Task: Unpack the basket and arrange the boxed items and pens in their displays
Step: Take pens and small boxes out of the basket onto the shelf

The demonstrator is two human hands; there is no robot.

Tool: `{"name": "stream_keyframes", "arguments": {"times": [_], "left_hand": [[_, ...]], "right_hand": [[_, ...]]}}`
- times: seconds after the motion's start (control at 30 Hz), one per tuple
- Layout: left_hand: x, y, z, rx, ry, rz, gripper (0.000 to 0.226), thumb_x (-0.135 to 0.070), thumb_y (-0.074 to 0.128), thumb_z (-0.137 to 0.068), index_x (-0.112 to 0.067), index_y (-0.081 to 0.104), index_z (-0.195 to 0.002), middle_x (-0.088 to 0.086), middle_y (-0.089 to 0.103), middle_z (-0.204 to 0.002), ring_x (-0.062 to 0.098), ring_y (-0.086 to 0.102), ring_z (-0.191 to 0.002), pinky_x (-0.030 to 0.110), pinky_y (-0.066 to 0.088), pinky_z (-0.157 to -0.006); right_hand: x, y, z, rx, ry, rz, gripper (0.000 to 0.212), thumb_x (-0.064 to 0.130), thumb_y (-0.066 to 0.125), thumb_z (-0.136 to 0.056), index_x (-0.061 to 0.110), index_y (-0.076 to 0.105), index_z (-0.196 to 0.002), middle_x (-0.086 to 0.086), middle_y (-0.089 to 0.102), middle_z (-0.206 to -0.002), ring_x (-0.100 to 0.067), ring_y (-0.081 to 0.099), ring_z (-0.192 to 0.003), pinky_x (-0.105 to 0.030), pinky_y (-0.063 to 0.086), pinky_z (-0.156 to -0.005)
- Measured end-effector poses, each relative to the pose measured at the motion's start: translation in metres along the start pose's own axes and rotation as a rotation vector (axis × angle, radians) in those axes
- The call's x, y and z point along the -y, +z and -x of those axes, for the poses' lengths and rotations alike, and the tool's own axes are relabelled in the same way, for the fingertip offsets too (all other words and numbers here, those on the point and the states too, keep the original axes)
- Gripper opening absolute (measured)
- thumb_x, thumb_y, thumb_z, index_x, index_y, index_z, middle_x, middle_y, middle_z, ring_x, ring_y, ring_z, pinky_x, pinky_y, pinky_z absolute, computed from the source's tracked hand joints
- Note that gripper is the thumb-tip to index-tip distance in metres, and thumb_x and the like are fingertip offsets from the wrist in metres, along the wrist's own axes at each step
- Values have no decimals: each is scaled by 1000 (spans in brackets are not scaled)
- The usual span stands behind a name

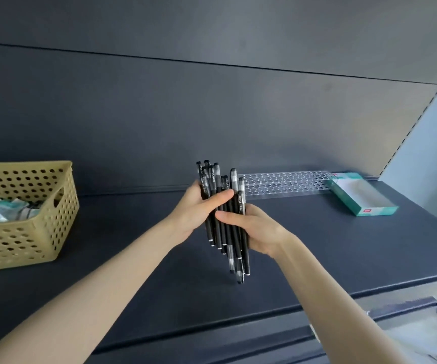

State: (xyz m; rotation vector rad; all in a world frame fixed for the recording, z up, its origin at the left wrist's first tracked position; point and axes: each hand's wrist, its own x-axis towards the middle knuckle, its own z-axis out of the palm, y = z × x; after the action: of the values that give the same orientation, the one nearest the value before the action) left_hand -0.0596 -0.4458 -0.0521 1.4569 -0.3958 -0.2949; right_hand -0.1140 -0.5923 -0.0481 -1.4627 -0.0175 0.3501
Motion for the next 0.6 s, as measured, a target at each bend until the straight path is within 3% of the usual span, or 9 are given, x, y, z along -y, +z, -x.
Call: {"name": "stream_keyframes", "arguments": {"times": [0.2,0.37,0.5,0.53,0.6], "left_hand": [[35,0,-48,-53,-41,-64,37,-21,71,-84,-16,56,-117,-8,71,-105,2,66,-98,12,50,-75],[53,-2,-71,-120,-58,-160,28,-20,72,-83,-25,60,-108,-12,71,-103,0,65,-98,9,48,-78],[64,-6,-74,-196,-83,-276,16,-33,66,-87,-35,61,-103,-23,69,-101,-8,61,-100,11,44,-84],[65,-6,-73,-225,-93,-318,18,-38,64,-87,-35,61,-104,-23,69,-102,-8,60,-102,14,43,-86],[67,-4,-70,-270,-116,-433,41,-50,59,-87,-25,58,-118,-15,65,-115,2,57,-112,24,43,-95]], "right_hand": [[-12,-38,-42,6,7,65,34,23,65,-88,13,58,-119,-2,71,-107,-17,66,-102,-29,55,-81],[-20,-57,-69,-52,-13,224,33,30,66,-86,12,62,-114,0,71,-104,-12,66,-99,-27,52,-87],[-28,-70,-82,-166,-63,429,37,41,70,-81,10,64,-99,-8,70,-98,-18,67,-91,-33,54,-83],[-31,-75,-83,-187,-94,487,38,45,68,-81,10,65,-96,-9,69,-98,-20,64,-94,-34,52,-85],[-36,-81,-84,-230,-150,635,40,53,62,-81,14,65,-89,-6,63,-97,-23,55,-103,-34,46,-90]]}}
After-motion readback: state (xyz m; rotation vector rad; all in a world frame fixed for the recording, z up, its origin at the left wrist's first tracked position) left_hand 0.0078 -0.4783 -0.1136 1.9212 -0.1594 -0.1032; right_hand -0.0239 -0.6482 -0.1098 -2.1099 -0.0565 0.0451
